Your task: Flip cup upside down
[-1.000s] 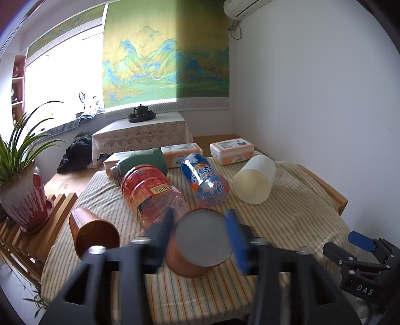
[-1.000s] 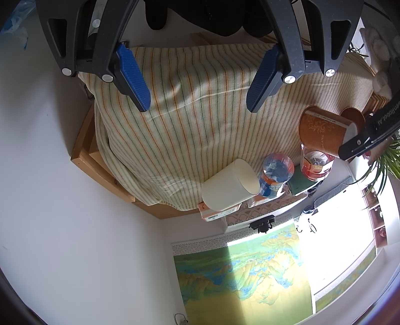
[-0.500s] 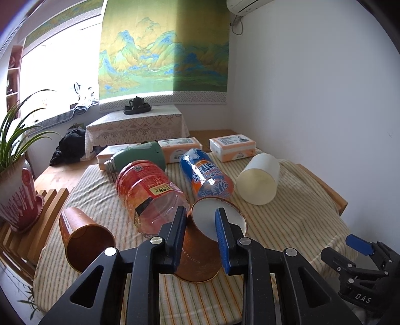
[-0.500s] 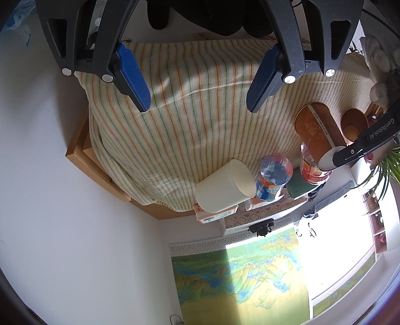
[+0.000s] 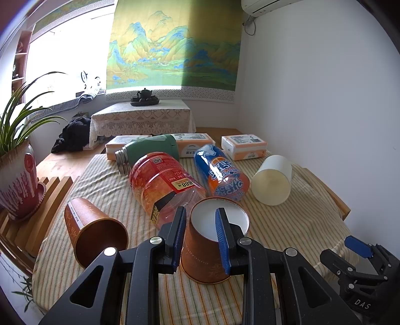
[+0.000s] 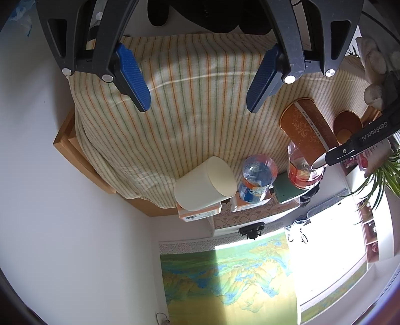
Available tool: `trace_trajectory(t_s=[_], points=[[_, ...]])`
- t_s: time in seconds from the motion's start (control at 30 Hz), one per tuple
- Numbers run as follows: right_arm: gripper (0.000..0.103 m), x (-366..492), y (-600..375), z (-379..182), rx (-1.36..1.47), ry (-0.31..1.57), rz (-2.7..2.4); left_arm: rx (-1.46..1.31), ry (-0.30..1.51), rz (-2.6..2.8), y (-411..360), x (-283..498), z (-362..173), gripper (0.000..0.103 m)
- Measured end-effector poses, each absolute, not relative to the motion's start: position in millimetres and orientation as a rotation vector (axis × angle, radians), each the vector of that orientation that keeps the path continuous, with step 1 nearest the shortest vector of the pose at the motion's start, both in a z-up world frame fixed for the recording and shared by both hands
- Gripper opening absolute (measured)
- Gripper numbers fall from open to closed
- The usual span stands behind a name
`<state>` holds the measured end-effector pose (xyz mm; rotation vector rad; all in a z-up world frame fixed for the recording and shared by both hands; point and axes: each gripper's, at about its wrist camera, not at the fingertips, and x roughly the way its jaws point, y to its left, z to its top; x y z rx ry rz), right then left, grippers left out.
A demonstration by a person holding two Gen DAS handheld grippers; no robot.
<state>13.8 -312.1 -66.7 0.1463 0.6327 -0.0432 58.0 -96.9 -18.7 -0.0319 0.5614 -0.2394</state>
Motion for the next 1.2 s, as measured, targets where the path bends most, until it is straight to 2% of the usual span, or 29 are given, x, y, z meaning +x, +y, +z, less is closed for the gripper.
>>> trace_trajectory(t_s=[0.4, 0.47, 0.6, 0.67, 0.83, 0.9, 0.97, 1.07, 1.2], points=[[0.076, 12.2, -297.7, -59.4, 0.125, 0.617, -0.03, -0.046, 0.562, -0.26, -93.0, 56.9, -16.1, 0.028], [0.076, 11.8, -295.4, -57.2, 0.121, 0.611, -0.028, -0.048, 0.554, -0.273, -93.7, 53.9, -13.4, 0.038], [0.076, 11.7, -288.3, -51.1, 0.114, 0.598, -0.02, -0.039, 0.52, -0.275, -93.4, 45.0, -4.6, 0.043], [0.076, 11.5, -282.9, -48.3, 0.108, 0.591, -0.012, -0.043, 0.508, -0.268, -89.7, 41.7, -0.9, 0.052], [0.076, 11.3, -269.0, -43.8, 0.084, 0.577, 0.008, -0.053, 0.488, -0.229, -74.0, 33.0, 4.2, 0.064], [0.076, 11.7, -264.8, -42.4, 0.078, 0.572, 0.017, -0.056, 0.48, -0.212, -65.9, 28.5, 5.4, 0.071], [0.076, 11.5, -257.7, -40.5, 0.07, 0.566, 0.026, -0.053, 0.463, -0.188, -58.1, 23.1, 6.4, 0.083], [0.081, 10.7, -250.4, -38.5, 0.062, 0.554, 0.04, -0.042, 0.446, -0.158, -47.2, 15.1, 8.0, 0.093], [0.082, 9.5, -240.9, -35.5, 0.045, 0.539, 0.047, -0.042, 0.444, -0.121, -32.3, 5.2, 7.6, 0.098]])
